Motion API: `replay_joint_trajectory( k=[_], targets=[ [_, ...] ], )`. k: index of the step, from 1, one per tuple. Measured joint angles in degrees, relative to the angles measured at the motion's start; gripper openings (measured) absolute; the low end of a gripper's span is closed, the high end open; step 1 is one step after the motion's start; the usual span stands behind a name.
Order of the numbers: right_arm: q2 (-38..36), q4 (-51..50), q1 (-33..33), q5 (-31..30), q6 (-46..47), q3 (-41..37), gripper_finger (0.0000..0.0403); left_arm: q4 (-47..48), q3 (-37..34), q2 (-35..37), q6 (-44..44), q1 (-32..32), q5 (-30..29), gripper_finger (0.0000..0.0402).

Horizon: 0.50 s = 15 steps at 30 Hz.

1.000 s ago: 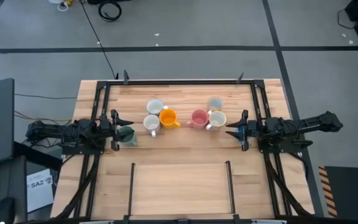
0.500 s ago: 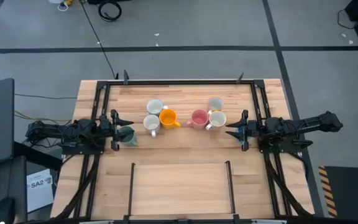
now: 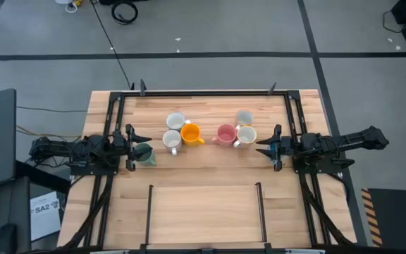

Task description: Place coffee mugs

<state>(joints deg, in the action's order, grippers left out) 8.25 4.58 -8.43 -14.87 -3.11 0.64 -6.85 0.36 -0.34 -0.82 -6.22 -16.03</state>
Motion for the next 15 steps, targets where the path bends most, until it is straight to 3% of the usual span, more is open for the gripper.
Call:
replay_joint_trajectory(
  k=[15],
  targets=[
    [0.0, 0.63, 0.0, 0.0, 1.94, 0.0, 0.0135, 0.0, 0.0, -0.02, -0.04, -0.01, 0.02, 0.0185]
  ],
)
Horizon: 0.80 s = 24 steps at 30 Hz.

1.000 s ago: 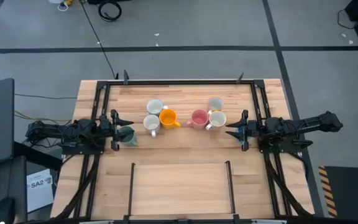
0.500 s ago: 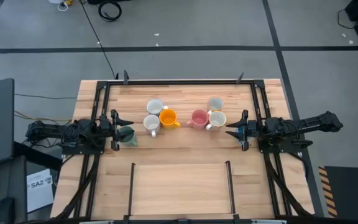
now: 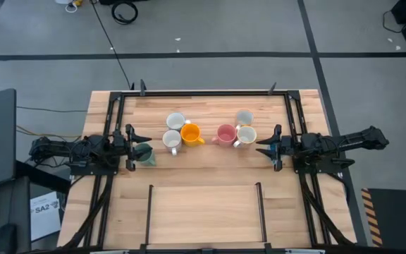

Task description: Place coffee mugs

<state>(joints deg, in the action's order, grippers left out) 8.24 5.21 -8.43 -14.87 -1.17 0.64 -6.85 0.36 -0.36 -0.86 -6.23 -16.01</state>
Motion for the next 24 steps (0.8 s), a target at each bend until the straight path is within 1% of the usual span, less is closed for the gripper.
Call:
replay_joint_trajectory(
  k=[13, 16, 20, 24],
  targets=[
    [0.01, 0.04, 0.02, 0.01, 0.09, 0.0, 0.0135, 0.0, 0.0, 0.0, 0.0, -0.01, 0.0, 0.0185],
    [0.01, 1.11, 0.04, -2.28, -2.45, 0.0, 0.0135, 0.0, 0.0, 0.0, 0.0, -0.01, -0.01, 0.0185],
    [-0.01, 6.71, 0.04, -5.02, -3.51, 0.0, 0.0135, 0.0, 0.0, 0.0, 0.0, 0.0, -0.02, 0.0185],
    [-0.01, 16.14, 0.04, -5.1, -2.92, 0.0, 0.0135, 0.0, 0.0, 0.0, -0.02, 0.0, -0.02, 0.0185]
  ],
)
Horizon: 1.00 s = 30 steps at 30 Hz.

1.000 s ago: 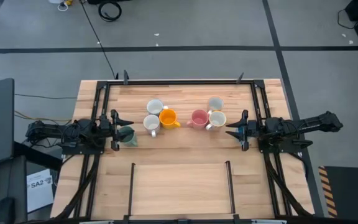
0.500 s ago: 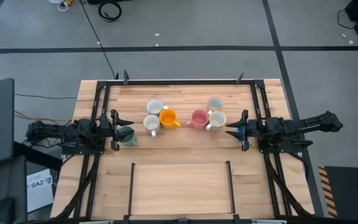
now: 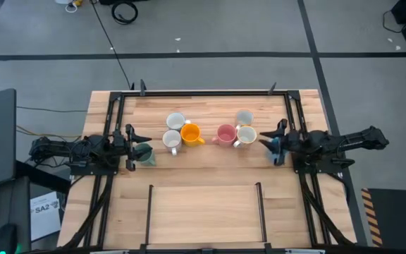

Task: Place coffee mugs
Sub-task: Put the light blue mug on the shelf

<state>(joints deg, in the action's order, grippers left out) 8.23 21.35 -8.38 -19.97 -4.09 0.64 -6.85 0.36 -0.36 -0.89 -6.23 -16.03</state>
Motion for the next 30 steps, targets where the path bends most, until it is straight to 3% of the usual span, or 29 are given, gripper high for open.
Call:
replay_joint_trajectory(
  k=[6, 13, 19, 24, 30],
  targets=[
    [0.0, 10.6, 0.0, -6.59, -0.89, 0.0, 0.0135, 0.0, 0.0, 0.0, 0.02, 0.01, 0.0, 0.0185],
    [0.09, 8.62, 0.0, -8.62, -2.88, 2.47, 0.0135, 0.0, 0.0, 0.0, 0.02, 0.0, 0.0, 0.0185],
    [2.8, -15.17, 0.0, -14.73, 3.03, 15.54, 0.0135, 0.0, 0.0, 0.0, 0.02, 0.0, 0.0, 0.0185],
    [8.42, -41.32, 0.0, -19.67, 17.25, 28.41, 0.0135, 0.01, 0.0, 0.0, 0.03, 0.0, -0.01, 0.0185],
    [15.56, -61.68, 0.0, -20.03, 31.1, 38.96, 0.0135, 0.0, 0.0, 0.0, 0.02, -0.01, 0.0, 0.0185]
  ],
)
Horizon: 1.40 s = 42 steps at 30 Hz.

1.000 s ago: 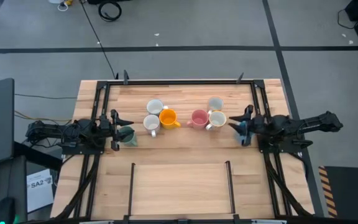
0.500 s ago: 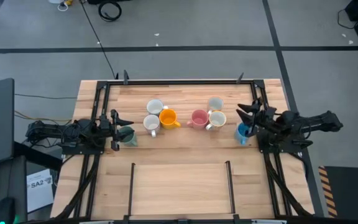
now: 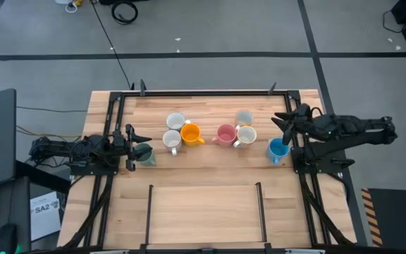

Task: Place coffee mugs
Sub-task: Put the light blue mug on the shelf

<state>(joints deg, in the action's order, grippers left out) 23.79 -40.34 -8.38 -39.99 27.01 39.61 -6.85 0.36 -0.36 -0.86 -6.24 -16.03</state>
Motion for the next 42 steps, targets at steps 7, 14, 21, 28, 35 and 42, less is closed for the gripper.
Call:
replay_joint_trajectory(
  k=[7, 14, 21, 28, 35, 42],
  targets=[
    [6.5, -16.94, 0.02, 3.22, 13.4, 6.04, 0.0135, 0.0, 0.0, 0.0, 0.02, 0.02, 0.0, 0.0185],
    [10.64, -31.74, 1.95, 12.91, 26.74, 7.33, 0.0135, 0.0, 0.0, 0.0, 0.02, 0.0, 0.0, 0.0185],
    [13.67, -41.17, 5.26, 19.02, 29.9, 7.33, 0.0135, 0.02, 0.0, 0.0, 0.04, 0.01, -0.02, 0.0185],
    [17.88, -41.35, 7.93, 18.93, 26.2, 7.33, 0.0135, 0.02, 0.0, 0.0, 0.07, 0.0, -0.02, 0.0185],
    [24.25, -40.96, 11.15, 20.3, 21.86, 7.33, 0.0135, 0.01, 0.0, 0.0, 0.07, 0.01, -0.02, 0.0185],
    [29.46, -40.61, 16.11, 23.63, 13.41, 7.31, 0.0135, 0.01, 0.0, 0.0, 0.07, 0.02, -0.02, 0.0185]
  ],
)
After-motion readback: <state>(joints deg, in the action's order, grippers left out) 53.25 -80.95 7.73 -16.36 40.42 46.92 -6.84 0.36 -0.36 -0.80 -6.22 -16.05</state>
